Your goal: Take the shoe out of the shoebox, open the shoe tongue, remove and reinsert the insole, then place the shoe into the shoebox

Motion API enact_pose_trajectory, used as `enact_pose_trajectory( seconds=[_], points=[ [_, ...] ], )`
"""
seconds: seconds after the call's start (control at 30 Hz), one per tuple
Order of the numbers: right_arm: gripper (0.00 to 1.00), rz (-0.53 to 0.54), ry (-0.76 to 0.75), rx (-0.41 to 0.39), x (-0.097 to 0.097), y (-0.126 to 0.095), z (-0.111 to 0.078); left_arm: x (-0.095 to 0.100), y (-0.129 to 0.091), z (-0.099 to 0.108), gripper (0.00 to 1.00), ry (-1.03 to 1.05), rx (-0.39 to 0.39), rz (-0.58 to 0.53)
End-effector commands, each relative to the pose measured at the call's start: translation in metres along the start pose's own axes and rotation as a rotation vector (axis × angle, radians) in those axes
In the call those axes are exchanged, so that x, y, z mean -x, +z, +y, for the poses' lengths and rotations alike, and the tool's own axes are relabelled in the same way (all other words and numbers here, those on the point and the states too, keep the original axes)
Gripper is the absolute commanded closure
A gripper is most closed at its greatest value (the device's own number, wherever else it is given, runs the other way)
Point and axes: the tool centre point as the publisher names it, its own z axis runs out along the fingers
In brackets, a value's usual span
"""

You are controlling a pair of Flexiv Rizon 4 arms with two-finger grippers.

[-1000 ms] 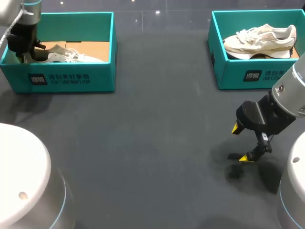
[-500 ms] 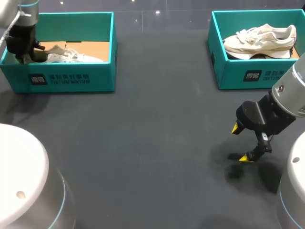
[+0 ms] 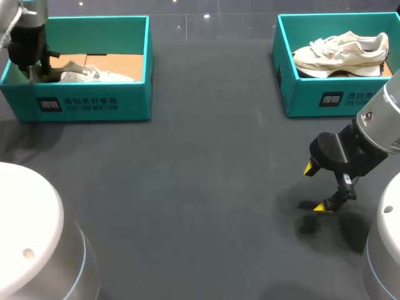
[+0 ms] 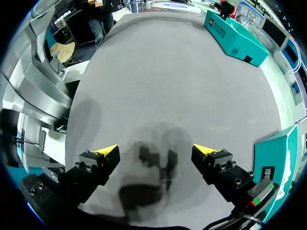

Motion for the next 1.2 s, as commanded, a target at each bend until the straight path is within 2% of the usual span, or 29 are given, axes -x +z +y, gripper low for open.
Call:
enact_pose_trajectory(
  seconds=[0.03, 0.17, 0.23, 0.3, 0.37, 0.43, 0.53, 1.2],
  points=[
    [0.0, -0.003, 0.001, -0.002, -0.002, 0.0, 0.0, -0.002, -0.016, -0.007, 0.52, 0.005, 0.029, -0.015],
    [0.0, -0.003, 0.001, -0.002, -0.002, 0.0, 0.0, -0.001, -0.027, -0.007, 0.41, 0.009, 0.054, -0.022],
    [0.0, -0.003, 0.001, -0.002, -0.002, 0.0, 0.0, -0.001, -0.033, -0.007, 0.33, 0.01, 0.064, -0.031],
    [0.0, -0.003, 0.001, -0.002, -0.002, 0.0, 0.0, -0.001, -0.038, -0.007, 0.33, 0.008, 0.073, -0.031],
    [0.0, -0.003, 0.001, -0.002, -0.002, 0.0, 0.0, -0.002, -0.043, -0.008, 0.28, 0.008, 0.079, -0.037],
    [0.0, -0.003, 0.001, -0.002, -0.002, 0.0, 0.0, -0.002, -0.048, -0.008, 0.14, 0.007, 0.081, -0.039],
    [0.0, -0.003, 0.001, -0.002, -0.002, 0.0, 0.0, -0.004, -0.057, -0.011, 0.01, -0.006, 0.075, -0.05],
    [0.0, -0.003, 0.001, -0.002, -0.002, 0.0, 0.0, -0.03, -0.14, -0.04, 0.0, -0.032, 0.107, -0.123]
  ],
)
